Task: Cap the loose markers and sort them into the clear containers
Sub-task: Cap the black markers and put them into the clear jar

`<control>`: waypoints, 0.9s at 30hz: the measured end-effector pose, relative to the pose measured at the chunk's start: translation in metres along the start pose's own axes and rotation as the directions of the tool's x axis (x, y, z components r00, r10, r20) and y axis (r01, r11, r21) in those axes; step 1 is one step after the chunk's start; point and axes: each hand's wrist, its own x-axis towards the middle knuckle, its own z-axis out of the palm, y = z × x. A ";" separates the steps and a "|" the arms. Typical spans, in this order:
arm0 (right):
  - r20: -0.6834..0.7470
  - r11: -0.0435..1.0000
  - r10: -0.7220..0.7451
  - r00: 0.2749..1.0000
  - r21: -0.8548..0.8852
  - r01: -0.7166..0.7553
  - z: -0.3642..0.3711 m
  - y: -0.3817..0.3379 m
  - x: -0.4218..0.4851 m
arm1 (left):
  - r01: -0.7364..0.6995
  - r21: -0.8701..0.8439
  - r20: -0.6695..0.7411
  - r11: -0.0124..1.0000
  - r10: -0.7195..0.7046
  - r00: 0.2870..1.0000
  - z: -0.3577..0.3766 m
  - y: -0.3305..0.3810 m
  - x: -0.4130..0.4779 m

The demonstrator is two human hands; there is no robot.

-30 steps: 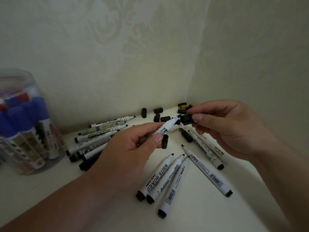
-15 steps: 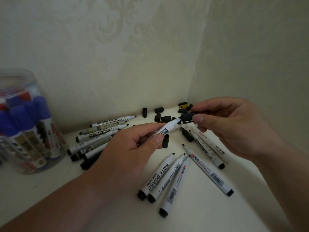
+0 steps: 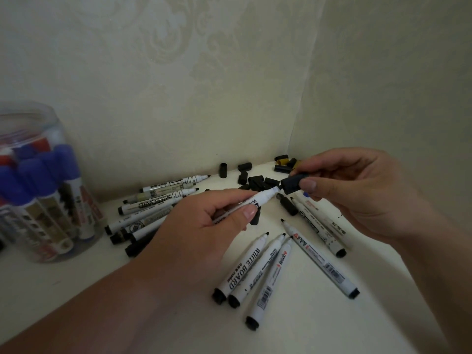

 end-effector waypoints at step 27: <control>0.028 0.970 0.096 0.995 0.220 -0.100 0.005 0.007 0.001 | 0.025 -0.103 -0.010 0.994 -0.026 1.000 0.003 -0.003 0.001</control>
